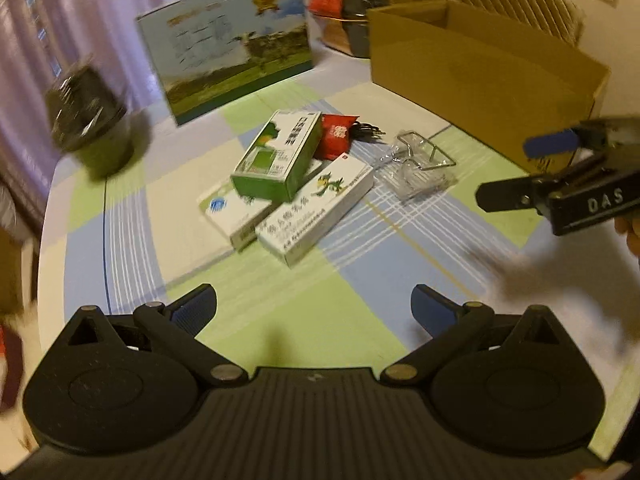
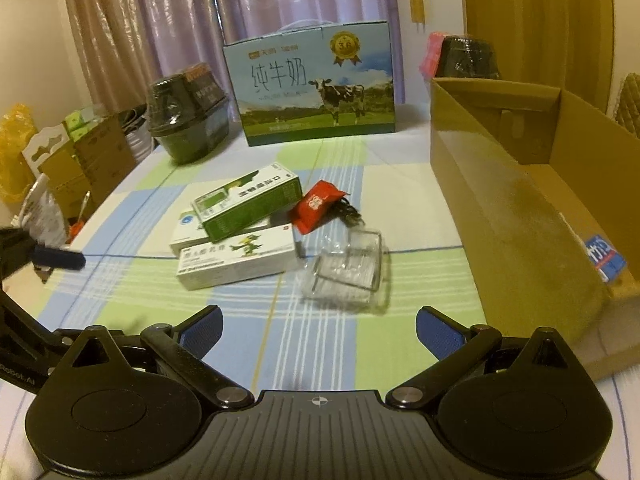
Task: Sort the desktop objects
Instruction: 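Move the left tool to the white ointment box while the right tool approaches the wrapped wire rack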
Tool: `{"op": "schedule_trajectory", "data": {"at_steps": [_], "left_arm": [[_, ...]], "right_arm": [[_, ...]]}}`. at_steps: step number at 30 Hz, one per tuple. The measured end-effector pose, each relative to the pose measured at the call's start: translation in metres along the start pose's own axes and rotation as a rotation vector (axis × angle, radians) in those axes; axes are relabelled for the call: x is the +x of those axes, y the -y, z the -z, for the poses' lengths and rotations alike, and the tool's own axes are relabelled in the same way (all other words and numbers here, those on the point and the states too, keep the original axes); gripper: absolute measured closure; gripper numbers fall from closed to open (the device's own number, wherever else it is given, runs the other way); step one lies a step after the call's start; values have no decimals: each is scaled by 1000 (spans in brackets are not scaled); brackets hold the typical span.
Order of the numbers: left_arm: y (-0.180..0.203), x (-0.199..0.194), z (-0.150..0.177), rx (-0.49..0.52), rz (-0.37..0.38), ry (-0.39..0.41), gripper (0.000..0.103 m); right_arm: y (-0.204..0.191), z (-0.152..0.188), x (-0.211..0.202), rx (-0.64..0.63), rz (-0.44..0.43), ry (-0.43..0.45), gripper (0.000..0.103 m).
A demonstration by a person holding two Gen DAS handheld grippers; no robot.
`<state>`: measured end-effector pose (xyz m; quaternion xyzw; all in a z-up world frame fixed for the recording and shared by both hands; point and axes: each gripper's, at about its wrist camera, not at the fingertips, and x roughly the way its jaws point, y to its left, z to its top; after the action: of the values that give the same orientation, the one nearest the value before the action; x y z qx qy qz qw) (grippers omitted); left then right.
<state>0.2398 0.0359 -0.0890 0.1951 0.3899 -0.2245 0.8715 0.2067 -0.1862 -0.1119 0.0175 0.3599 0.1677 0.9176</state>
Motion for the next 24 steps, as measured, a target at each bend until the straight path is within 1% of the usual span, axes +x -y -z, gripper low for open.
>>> {"op": "schedule_trajectory", "data": {"at_steps": [5, 7, 9, 11, 17, 19, 22, 24], "left_arm": [[0, 23, -12, 110, 35, -5, 2], [-1, 33, -17, 137, 46, -3, 4], [-3, 41, -21, 154, 58, 0, 7], [-5, 49, -24, 164, 68, 1, 8], [-17, 71, -31, 182, 120, -7, 13], [-19, 77, -33, 205, 127, -11, 17], [-23, 89, -36, 231, 147, -39, 24], [-24, 97, -38, 247, 154, -54, 26]], "right_arm": [[-1, -3, 22, -16, 17, 6, 4], [1, -4, 31, -22, 23, 2, 10], [4, -6, 40, -20, 30, -8, 16], [7, -9, 49, -20, 35, -14, 18], [15, -17, 66, -11, 50, -29, 20], [17, -20, 72, -15, 48, -39, 22], [19, -22, 78, -16, 53, -52, 24], [22, -23, 82, -4, 45, -61, 25]]}}
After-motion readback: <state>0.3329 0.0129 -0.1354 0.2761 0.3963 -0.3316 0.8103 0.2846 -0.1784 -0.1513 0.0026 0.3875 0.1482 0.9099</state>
